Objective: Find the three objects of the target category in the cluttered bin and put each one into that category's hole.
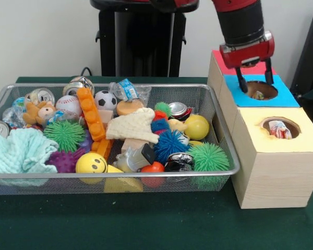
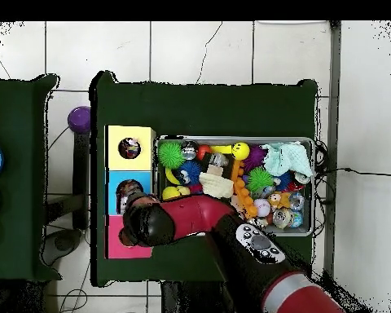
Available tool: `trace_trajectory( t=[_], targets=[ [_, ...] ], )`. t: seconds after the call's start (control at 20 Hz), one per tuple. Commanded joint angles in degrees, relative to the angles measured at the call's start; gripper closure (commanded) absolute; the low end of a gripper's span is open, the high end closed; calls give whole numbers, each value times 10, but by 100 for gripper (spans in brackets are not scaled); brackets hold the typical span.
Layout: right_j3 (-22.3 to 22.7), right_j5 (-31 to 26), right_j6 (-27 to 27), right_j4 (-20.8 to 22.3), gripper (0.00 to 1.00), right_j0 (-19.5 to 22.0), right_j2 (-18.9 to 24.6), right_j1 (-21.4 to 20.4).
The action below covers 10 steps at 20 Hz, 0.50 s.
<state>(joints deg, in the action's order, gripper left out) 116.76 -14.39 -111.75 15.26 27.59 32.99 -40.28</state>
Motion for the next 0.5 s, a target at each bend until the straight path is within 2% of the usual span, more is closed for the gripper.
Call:
trace_trajectory(
  t=[0.05, 0.25, 0.35, 0.5],
  targets=[
    [35, -158, 48, 22, 0, 13, -29, -117],
    [38, -199, 66, 18, 0, 38, -11, -142],
    [34, -203, 62, 26, 0, 39, -11, -143],
    [22, -175, 34, 56, 0, 23, -26, -117]
  ],
)
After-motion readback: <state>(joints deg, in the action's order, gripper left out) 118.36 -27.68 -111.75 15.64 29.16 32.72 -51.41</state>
